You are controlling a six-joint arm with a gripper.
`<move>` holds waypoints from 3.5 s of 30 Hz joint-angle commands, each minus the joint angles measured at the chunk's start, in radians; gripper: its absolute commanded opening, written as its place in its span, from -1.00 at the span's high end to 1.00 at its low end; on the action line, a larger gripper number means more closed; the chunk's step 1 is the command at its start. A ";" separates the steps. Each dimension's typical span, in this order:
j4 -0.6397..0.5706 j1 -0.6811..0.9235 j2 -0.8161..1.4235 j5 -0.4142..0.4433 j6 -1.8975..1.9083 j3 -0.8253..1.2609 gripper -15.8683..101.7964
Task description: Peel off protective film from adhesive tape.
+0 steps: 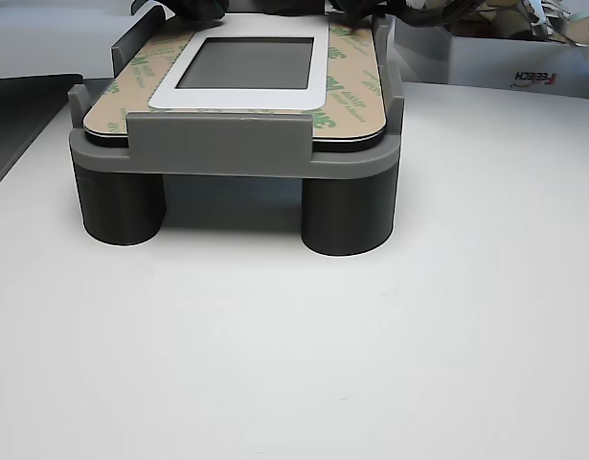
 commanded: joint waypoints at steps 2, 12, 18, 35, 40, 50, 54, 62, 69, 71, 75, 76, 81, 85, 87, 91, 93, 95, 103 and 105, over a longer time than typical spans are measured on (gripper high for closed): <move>-0.002 -0.012 0.031 0.005 -0.009 -0.012 0.89; -0.014 -0.015 0.044 0.008 -0.018 0.014 0.88; -0.035 -0.021 0.041 0.003 -0.021 0.031 0.88; -0.075 -0.044 0.051 -0.011 -0.040 0.072 0.85; -0.086 -0.051 0.052 -0.012 -0.044 0.083 0.85; -0.098 -0.063 0.066 -0.017 -0.057 0.103 0.83; -0.100 -0.067 0.067 -0.015 -0.060 0.104 0.83; 0.021 -0.081 0.087 -0.008 -0.075 0.012 0.78; 0.202 -0.094 0.216 0.041 -0.072 -0.049 -0.84; 0.279 -0.100 0.255 0.054 -0.051 -0.077 -0.95; 0.465 -0.127 0.314 0.091 0.029 -0.129 -0.94; 0.500 -0.129 0.337 0.109 0.057 -0.130 -0.97; 0.538 -0.190 0.482 0.097 0.107 -0.072 -0.95; 0.557 -0.262 0.623 0.086 0.253 -0.002 -0.89; 0.495 -0.339 0.736 0.023 0.367 0.074 -0.78; 0.334 -0.469 0.999 -0.006 1.081 0.241 -0.97; 0.334 -0.540 1.121 0.011 1.368 0.321 -0.97; 0.354 -0.594 1.212 0.032 1.586 0.382 -0.97; 0.517 -0.729 1.215 0.018 1.862 0.403 -0.97; 0.518 -0.732 1.215 0.028 1.870 0.437 -0.97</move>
